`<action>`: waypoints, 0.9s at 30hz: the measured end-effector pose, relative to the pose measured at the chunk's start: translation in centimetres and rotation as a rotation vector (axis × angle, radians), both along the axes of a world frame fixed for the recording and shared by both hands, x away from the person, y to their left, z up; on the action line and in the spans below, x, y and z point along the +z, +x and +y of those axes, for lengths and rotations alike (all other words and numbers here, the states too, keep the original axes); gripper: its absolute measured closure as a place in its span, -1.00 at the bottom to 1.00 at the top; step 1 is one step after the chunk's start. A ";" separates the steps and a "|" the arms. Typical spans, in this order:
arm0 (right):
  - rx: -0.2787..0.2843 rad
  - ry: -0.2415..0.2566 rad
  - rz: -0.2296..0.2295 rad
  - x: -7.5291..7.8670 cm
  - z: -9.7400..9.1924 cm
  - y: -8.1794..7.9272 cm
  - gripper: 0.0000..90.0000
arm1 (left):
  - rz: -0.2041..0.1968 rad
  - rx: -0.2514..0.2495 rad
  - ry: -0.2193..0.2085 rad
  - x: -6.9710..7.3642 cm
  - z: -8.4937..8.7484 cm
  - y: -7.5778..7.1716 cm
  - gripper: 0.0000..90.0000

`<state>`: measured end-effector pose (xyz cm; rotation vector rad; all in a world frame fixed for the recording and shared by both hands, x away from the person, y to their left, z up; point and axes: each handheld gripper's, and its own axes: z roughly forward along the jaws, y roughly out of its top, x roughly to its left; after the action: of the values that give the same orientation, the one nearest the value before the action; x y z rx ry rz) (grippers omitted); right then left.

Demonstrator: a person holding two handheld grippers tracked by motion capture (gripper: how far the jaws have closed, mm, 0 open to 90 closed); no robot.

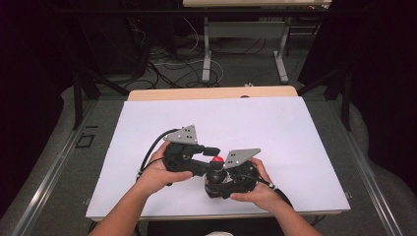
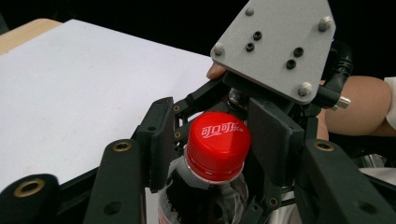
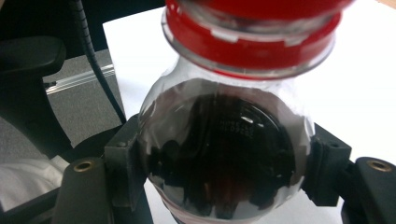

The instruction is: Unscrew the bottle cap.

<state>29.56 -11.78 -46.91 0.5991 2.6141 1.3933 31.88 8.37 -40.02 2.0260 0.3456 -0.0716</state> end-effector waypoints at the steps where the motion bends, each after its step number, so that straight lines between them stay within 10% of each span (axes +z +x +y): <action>1: 0.001 -0.002 -0.002 0.0 0.0 0.0 -0.35 | 0.002 -0.007 0.002 0.0 0.0 0.0 0.26; 9: -0.013 -0.012 0.001 0.0 0.1 0.0 -0.34 | -0.036 0.049 0.026 0.1 -0.3 -0.8 0.36; 15: -0.072 -0.023 -0.016 -0.1 0.1 0.0 -0.34 | -0.095 0.219 0.065 0.2 -1.3 -2.5 0.37; 22: -0.124 -0.046 -0.019 -0.3 0.2 0.0 -0.34 | -0.068 0.453 0.071 0.0 -2.7 -4.2 0.37; 27: -0.120 -0.054 -0.012 -0.2 0.1 0.0 -0.34 | -0.054 0.470 0.070 0.1 -2.9 -4.3 0.36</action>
<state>29.60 -11.65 -47.10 0.7246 2.5512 1.2828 27.62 5.48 -39.93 1.9612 0.7885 0.2897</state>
